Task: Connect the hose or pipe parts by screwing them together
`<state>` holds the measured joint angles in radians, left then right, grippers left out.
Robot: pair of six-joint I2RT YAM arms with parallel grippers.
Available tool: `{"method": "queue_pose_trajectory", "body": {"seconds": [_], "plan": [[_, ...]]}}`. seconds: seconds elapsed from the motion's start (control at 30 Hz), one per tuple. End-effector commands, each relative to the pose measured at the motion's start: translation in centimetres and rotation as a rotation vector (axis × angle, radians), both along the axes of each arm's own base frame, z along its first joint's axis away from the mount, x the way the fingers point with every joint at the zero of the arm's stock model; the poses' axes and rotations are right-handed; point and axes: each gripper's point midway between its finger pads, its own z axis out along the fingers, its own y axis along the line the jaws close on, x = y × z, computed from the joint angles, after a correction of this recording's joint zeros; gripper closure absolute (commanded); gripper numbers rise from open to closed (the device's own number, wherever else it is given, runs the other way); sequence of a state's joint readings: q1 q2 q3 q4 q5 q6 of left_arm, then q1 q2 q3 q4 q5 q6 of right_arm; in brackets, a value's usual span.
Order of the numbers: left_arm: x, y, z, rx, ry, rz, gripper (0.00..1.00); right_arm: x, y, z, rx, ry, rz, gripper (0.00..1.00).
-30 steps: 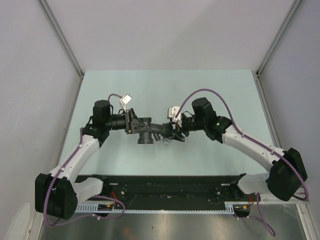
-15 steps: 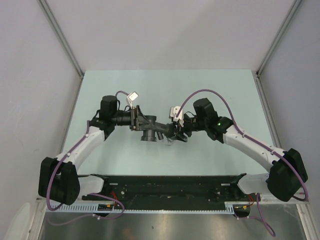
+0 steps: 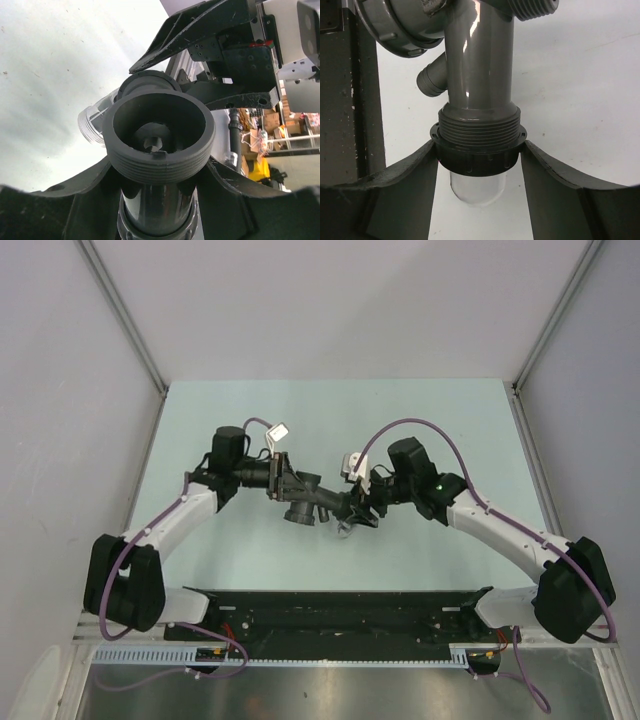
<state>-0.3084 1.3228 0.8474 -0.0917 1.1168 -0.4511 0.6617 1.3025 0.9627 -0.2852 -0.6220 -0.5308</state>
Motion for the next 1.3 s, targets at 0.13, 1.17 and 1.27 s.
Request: {"method": "queue_pose_trajectory", "body": {"seconds": [0.13, 1.17, 1.27], "plan": [[-1.3, -2.5, 0.6, -0.046, -0.063, -0.182, 1.00, -2.5, 3.3, 5.7, 0.205, -0.089, 0.210, 0.87], [2.5, 6.2, 7.4, -0.063, -0.094, 0.490, 1.00, 1.8, 2.6, 7.5, 0.479, -0.013, -0.208, 0.94], [2.1, 6.3, 9.2, -0.130, -0.064, 0.487, 1.00, 1.6, 2.3, 10.5, 0.592, -0.063, -0.196, 0.94]]}}
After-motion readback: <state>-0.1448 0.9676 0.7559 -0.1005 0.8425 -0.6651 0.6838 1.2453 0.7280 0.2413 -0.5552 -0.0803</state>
